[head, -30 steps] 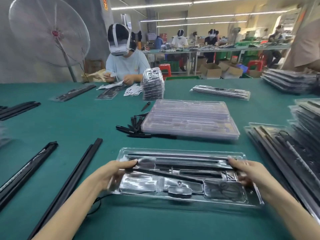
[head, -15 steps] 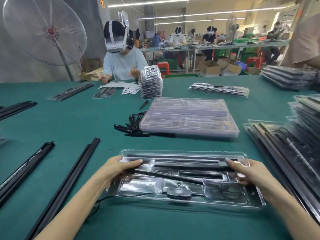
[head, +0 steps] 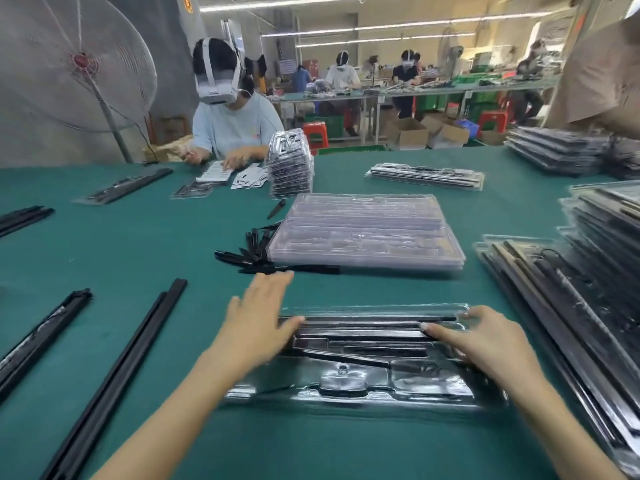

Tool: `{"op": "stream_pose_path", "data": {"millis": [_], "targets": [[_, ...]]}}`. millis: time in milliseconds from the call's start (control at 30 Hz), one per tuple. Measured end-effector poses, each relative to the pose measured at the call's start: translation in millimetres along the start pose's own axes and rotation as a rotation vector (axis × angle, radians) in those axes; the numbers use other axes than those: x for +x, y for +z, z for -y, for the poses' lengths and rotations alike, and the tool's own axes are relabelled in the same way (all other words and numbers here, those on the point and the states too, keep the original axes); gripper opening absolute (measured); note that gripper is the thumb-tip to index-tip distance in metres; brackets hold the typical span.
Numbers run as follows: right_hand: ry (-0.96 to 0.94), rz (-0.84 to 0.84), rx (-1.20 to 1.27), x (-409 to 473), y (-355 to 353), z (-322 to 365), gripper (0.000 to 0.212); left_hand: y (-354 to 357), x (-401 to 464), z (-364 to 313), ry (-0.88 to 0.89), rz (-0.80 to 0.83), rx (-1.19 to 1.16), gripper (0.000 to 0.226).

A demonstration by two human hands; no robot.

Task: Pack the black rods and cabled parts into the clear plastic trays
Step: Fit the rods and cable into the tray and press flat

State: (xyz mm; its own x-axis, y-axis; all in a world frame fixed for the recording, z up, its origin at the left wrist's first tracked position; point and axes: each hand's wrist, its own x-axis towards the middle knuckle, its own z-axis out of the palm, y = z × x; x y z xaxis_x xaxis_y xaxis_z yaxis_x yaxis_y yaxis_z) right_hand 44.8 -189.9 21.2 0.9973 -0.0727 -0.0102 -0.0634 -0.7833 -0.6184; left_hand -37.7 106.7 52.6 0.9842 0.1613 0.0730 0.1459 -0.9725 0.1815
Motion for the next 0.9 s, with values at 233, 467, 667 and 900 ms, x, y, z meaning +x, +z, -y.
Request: {"op": "stream_pose_path", "data": {"millis": [233, 467, 667, 900], "targets": [[-0.433, -0.201, -0.435, -14, 5, 6, 0.066, 49, -3, -30, 0.224, 0.174, 0.040, 0.048], [-0.915, 0.347, -0.525, -19, 42, 40, 0.055, 55, -4, -29, 0.225, 0.095, -0.006, 0.049], [-0.859, 0.378, -0.508, -18, 51, 42, 0.053, 61, -6, -29, 0.210, 0.105, 0.006, 0.050], [-0.827, 0.440, -0.427, -16, 50, 40, 0.051, 40, 6, -21, 0.202, 0.277, -0.320, 0.053]]}}
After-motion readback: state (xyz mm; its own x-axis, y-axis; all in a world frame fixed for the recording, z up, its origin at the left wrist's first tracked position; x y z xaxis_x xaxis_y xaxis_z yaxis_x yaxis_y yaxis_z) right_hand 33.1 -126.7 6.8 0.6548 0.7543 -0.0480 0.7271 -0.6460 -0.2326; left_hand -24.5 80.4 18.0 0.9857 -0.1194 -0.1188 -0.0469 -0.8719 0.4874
